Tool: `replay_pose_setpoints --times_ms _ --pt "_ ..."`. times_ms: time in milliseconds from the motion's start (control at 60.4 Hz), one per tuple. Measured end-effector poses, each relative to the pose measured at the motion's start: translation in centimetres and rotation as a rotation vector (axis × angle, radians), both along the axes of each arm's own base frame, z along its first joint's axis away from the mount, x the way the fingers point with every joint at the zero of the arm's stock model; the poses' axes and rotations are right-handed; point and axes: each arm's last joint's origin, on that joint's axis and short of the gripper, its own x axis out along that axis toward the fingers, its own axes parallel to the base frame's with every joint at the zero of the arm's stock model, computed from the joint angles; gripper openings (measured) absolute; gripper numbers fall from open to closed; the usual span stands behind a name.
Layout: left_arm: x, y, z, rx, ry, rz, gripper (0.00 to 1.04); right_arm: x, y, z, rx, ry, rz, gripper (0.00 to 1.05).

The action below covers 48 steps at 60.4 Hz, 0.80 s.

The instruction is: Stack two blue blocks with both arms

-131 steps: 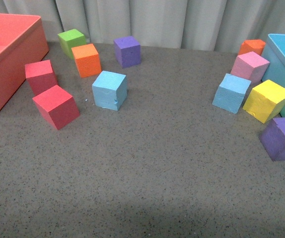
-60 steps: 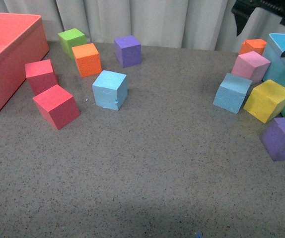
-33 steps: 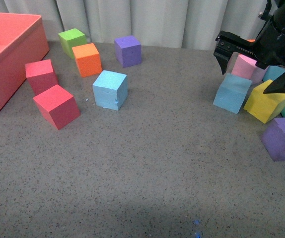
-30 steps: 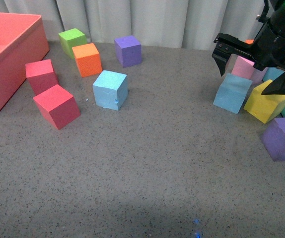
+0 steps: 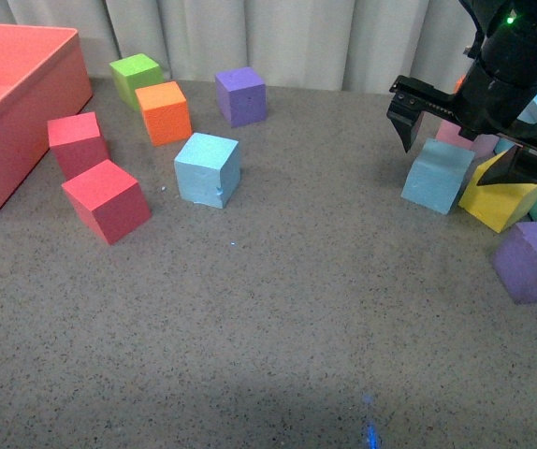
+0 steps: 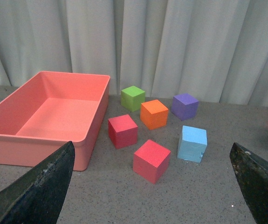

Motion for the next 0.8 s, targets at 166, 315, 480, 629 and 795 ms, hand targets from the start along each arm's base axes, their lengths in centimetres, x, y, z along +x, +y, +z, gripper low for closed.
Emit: replay_pose_setpoints --times_ms 166,315,480,629,795 --pt "0.0 0.0 0.0 0.000 0.000 0.000 0.98 0.3 0.1 -0.7 0.003 0.024 -0.007 0.95" --pt "0.0 0.0 0.0 0.000 0.000 0.000 0.98 0.7 0.1 -1.1 0.007 0.023 -0.009 0.95" --pt "0.0 0.0 0.0 0.000 0.000 0.000 0.98 1.4 0.2 -1.4 0.005 0.015 -0.009 0.95" --pt "0.0 0.0 0.0 0.000 0.000 0.000 0.98 1.8 0.2 -1.8 0.004 0.022 -0.010 0.95" --pt "0.0 0.0 0.0 0.000 0.000 0.000 0.98 2.1 0.3 -2.6 0.006 0.041 -0.012 0.88"
